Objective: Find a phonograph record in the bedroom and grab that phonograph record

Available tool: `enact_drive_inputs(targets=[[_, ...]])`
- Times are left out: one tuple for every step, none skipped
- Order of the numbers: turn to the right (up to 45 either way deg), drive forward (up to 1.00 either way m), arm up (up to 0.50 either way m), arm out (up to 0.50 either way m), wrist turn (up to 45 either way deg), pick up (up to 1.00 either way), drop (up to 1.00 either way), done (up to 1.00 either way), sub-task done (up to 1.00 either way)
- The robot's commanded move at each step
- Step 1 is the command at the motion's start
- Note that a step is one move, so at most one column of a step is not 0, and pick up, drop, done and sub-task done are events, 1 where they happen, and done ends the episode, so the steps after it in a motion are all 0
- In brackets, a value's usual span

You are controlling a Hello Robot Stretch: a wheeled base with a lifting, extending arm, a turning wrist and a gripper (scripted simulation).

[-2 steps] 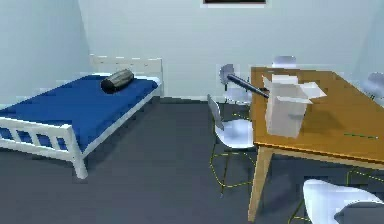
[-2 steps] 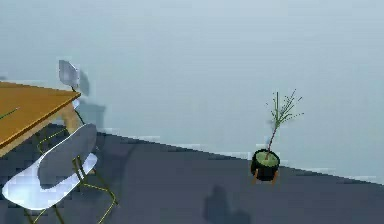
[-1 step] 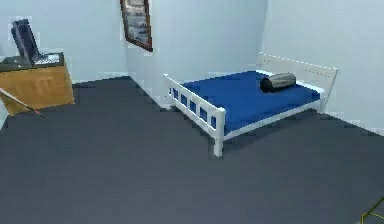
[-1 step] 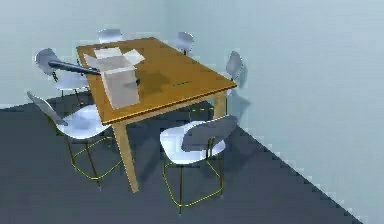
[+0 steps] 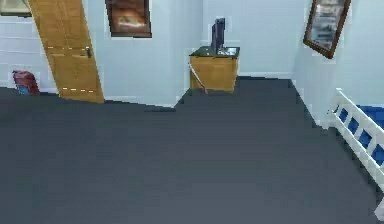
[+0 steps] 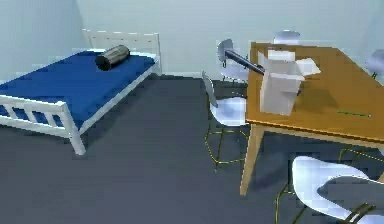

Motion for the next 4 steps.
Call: enact_drive_inputs(targets=[[-42.0, 0.00, 0.00, 0.00, 0.0, 0.00, 0.00, 0.00, 0.00], [0.0, 1.00, 0.00, 0.00, 0.0, 0.00, 0.00, 0.00, 0.00], [0.0, 1.00, 0.00, 0.00, 0.0, 0.00, 0.00, 0.00, 0.00], [0.0, 0.60, 0.00, 0.00, 0.0, 0.00, 0.00, 0.00, 0.00]])
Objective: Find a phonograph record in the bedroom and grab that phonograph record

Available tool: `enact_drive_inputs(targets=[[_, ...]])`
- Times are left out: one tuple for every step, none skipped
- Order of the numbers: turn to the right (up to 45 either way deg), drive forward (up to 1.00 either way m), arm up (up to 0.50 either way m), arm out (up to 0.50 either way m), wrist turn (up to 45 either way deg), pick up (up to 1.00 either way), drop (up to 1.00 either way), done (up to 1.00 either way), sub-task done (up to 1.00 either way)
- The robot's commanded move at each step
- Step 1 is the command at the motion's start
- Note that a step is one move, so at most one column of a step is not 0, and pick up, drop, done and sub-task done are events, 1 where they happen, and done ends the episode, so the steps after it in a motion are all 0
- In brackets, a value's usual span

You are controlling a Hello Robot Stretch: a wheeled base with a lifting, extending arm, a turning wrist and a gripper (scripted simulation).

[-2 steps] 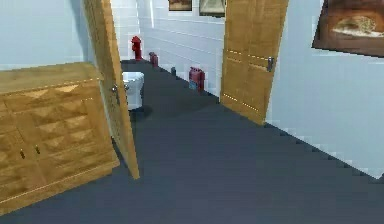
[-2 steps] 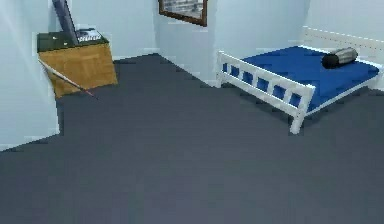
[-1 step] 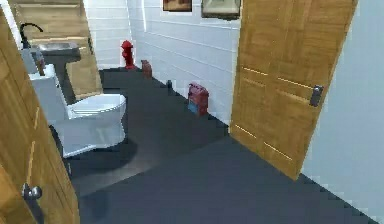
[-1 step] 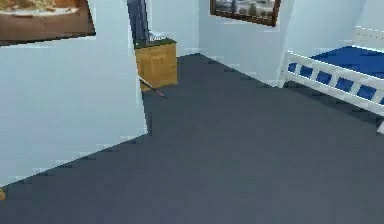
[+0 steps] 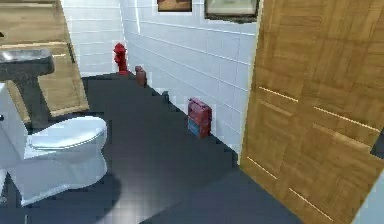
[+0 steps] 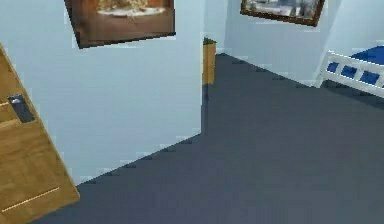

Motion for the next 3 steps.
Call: enact_drive_inputs(targets=[[-6.0, 0.00, 0.00, 0.00, 0.0, 0.00, 0.00, 0.00, 0.00], [-3.0, 0.00, 0.00, 0.00, 0.0, 0.00, 0.00, 0.00, 0.00], [0.0, 1.00, 0.00, 0.00, 0.0, 0.00, 0.00, 0.00, 0.00]])
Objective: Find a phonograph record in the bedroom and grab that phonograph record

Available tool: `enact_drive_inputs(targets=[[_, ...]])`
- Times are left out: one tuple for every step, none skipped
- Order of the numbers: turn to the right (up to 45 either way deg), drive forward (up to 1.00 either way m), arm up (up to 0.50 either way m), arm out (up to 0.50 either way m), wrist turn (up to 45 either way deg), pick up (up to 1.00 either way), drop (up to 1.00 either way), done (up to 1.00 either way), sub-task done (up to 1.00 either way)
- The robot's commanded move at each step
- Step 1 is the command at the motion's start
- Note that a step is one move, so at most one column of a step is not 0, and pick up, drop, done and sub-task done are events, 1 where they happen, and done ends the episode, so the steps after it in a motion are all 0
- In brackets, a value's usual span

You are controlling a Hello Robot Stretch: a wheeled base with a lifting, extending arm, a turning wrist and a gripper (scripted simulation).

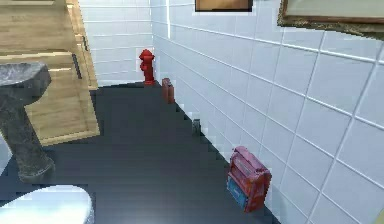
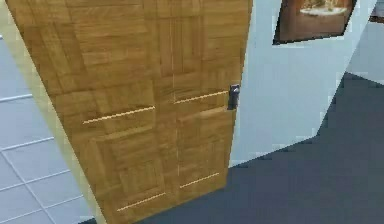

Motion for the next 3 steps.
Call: enact_drive_inputs(targets=[[0.0, 0.70, 0.00, 0.00, 0.0, 0.00, 0.00, 0.00, 0.00], [-21.0, 0.00, 0.00, 0.00, 0.0, 0.00, 0.00, 0.00, 0.00], [0.0, 1.00, 0.00, 0.00, 0.0, 0.00, 0.00, 0.00, 0.00]])
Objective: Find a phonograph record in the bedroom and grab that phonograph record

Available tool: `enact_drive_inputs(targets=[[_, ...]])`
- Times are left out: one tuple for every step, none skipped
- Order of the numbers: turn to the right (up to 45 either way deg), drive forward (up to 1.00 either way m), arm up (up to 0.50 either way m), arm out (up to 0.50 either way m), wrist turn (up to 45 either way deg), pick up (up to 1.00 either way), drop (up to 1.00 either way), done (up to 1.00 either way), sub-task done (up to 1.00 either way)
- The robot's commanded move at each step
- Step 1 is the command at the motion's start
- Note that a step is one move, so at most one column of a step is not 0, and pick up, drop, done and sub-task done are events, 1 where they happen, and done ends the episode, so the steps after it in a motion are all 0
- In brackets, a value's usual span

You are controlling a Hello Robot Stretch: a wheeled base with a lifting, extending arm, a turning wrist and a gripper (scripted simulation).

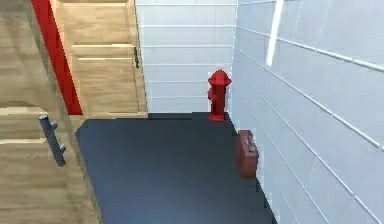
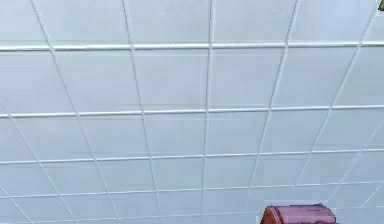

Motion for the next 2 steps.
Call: enact_drive_inputs(targets=[[-3.0, 0.00, 0.00, 0.00, 0.0, 0.00, 0.00, 0.00, 0.00], [0.0, 1.00, 0.00, 0.00, 0.0, 0.00, 0.00, 0.00, 0.00]])
